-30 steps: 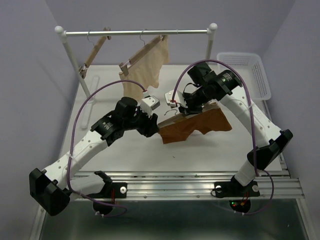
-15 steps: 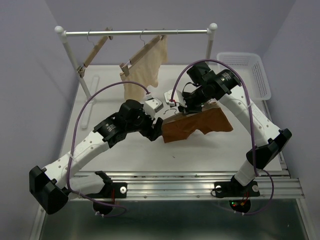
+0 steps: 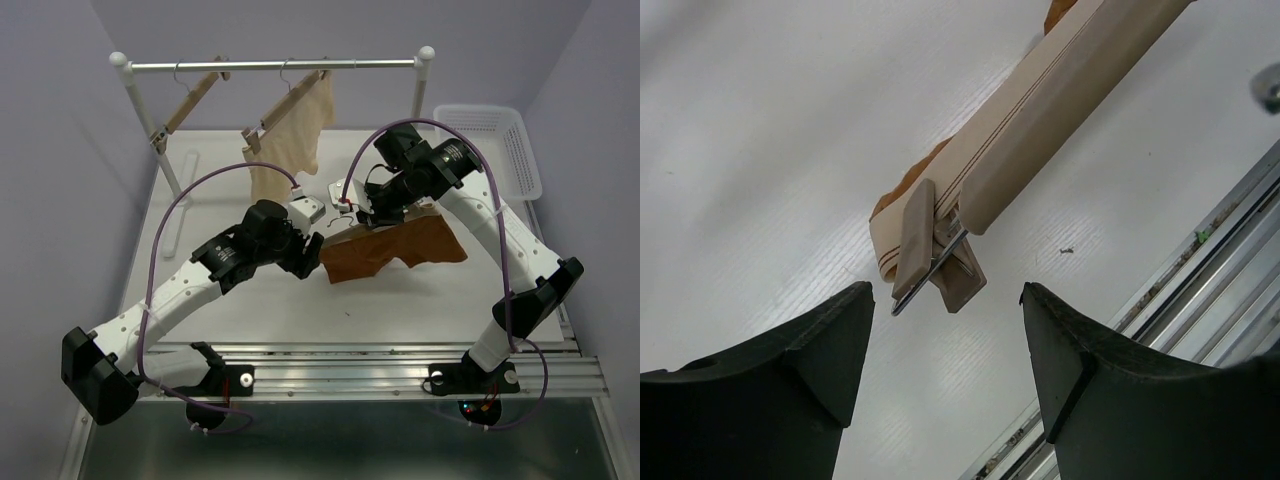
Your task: Remove the underwear clipped to the hanger
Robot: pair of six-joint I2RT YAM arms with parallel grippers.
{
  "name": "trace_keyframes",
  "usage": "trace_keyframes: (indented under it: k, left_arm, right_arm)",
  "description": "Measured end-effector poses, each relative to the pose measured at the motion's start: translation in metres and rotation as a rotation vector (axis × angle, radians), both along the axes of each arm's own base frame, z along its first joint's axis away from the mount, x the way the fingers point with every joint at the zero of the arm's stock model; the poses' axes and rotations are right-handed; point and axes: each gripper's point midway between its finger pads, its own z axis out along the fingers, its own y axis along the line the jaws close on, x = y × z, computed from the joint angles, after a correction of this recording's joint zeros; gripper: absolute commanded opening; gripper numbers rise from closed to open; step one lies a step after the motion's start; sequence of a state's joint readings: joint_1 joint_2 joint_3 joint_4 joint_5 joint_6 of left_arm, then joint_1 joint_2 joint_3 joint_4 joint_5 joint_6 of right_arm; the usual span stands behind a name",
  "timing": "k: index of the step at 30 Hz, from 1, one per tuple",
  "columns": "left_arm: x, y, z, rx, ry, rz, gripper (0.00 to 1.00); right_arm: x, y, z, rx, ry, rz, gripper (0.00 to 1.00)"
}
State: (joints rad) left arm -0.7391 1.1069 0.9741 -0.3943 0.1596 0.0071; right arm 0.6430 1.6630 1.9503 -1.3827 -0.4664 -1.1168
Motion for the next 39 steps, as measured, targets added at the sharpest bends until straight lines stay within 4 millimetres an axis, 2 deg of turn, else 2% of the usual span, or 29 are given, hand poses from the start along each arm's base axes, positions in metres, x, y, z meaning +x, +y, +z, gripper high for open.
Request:
trace_keyframes:
  k: [6,15,30,36,39]
  left_arm:
    - [0.001,0.0,-0.002,0.005,0.003,0.002,0.7]
    - [0.003,-0.002,-0.018,0.042,0.039,0.0,0.63]
    - [0.007,-0.002,-0.013,0.043,0.02,0.009,0.62]
    - [0.01,-0.003,-0.005,0.034,0.002,0.012,0.52]
    - [0.01,-0.004,-0.003,0.032,-0.002,0.006,0.44]
  right_arm:
    - [0.0,0.0,0.0,0.001,0.001,0.001,0.01]
    - [-0.001,0.0,-0.001,0.001,0.005,0.003,0.01]
    - [-0.003,0.001,-0.005,0.0,0.019,0.007,0.01]
    - [-0.002,0.001,-0.005,0.0,0.018,0.007,0.01]
    - [-0.002,0.002,-0.004,0.003,0.015,0.006,0.01]
